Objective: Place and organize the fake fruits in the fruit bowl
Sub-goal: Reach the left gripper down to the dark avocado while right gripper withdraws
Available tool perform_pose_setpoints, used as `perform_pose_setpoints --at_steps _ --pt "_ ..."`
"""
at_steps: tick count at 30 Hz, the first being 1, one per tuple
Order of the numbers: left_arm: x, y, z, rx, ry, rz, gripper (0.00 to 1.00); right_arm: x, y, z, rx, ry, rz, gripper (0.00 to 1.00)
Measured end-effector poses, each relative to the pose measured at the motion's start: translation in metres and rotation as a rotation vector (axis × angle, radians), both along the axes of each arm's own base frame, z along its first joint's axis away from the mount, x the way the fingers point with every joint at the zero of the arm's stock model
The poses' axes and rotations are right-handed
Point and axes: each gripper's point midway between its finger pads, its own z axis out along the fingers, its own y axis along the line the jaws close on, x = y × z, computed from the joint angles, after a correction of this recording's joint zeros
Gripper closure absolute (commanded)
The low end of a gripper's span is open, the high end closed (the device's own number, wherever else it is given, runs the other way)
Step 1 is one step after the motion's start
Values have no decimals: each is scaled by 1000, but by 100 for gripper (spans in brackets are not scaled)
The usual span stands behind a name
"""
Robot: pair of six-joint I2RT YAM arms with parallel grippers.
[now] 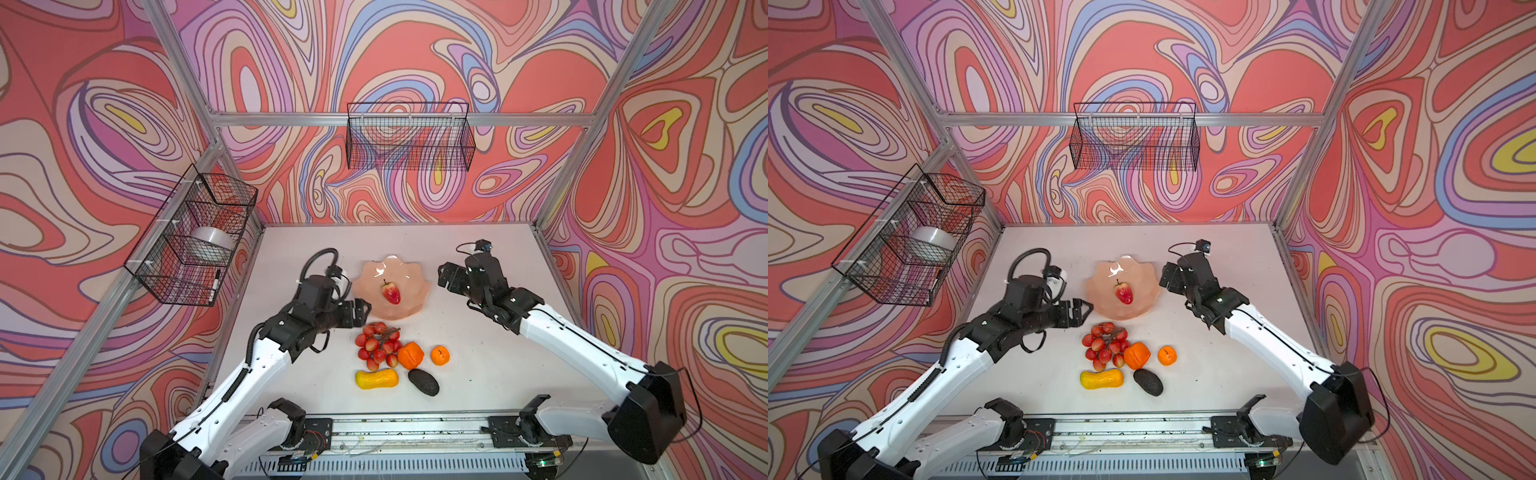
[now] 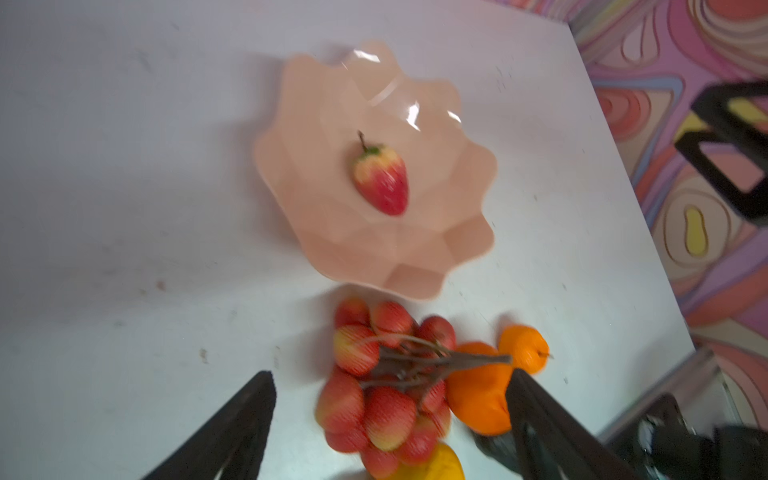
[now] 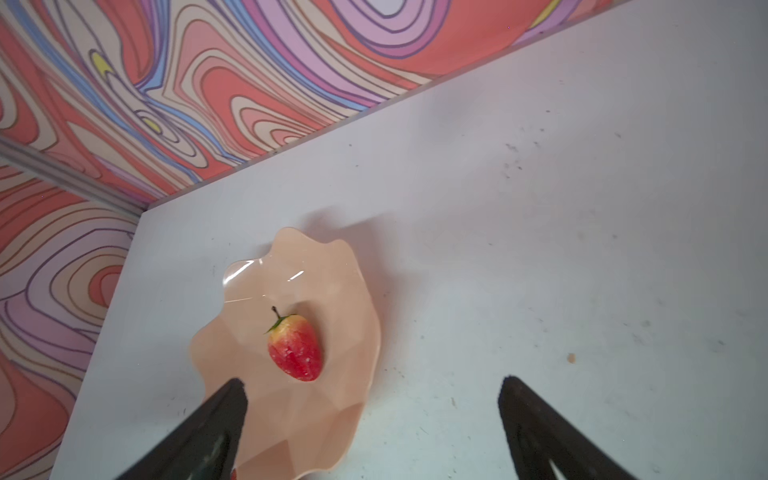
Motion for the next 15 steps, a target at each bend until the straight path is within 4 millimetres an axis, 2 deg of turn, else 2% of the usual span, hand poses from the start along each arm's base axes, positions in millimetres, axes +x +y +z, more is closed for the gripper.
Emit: perform_pose_setpoints --at_steps 3,6,10,15 --pt "-40 -32 -19 35 121 -108 12 -6 -36 -9 12 9 -93 2" --pt "-79 -54 -37 103 233 -201 11 -9 -60 -17 18 17 -157 2" --pt "-106 -74 -52 183 321 -257 11 -12 -74 -28 13 37 -192 2" --pt "-128 -103 -68 251 381 -321 10 -15 -77 -35 13 52 -195 2"
